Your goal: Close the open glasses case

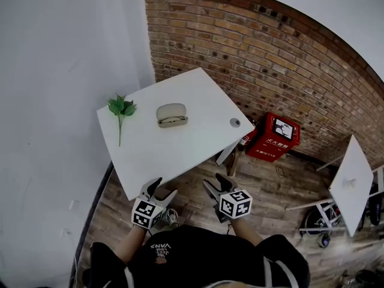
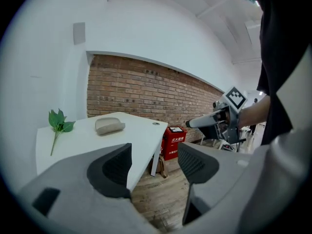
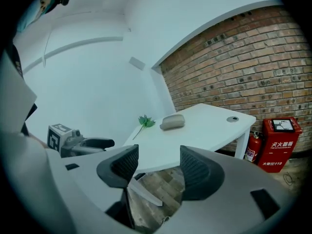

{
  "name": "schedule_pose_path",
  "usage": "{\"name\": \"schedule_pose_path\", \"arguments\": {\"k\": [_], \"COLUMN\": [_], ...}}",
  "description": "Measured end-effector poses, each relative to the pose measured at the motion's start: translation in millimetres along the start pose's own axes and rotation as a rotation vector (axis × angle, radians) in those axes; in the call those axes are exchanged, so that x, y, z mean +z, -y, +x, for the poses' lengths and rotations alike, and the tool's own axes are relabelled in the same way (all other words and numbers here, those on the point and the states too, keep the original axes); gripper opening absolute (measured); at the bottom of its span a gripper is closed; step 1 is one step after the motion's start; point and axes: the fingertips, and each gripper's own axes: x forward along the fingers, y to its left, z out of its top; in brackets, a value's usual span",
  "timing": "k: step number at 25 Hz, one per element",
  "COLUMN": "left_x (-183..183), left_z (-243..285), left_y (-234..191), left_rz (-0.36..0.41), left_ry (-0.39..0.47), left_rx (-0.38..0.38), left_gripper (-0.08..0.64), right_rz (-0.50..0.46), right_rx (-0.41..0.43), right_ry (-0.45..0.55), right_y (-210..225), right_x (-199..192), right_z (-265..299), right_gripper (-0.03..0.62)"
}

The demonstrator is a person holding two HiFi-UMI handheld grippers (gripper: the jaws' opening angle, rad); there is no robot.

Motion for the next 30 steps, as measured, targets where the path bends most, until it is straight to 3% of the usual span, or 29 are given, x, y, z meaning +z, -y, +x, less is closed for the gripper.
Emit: {"name": "schedule_pose_path", "arguments": {"k": [12, 20, 30], "left_x": [36, 39, 46], "left_z": [36, 52, 81], "left_y": [-103, -131, -156], "left_rz": [0.032, 0.015, -0.025], "left_ry": [0.025, 0.017, 0.011], "left_rx": [-0.057, -0.074, 0.044], "left_gripper": [0.298, 0.299, 0.301], "right_rz": [0.031, 0.052, 0.029], "right_rx": [-0.091, -0.113, -0.015], "right_ry": [0.067, 0.068, 0.028], "right_y": [8, 18, 57], "right_x": [51, 63, 91], "right_z": [84, 112, 155], "right_gripper": [0.258, 0.259, 0.259]}}
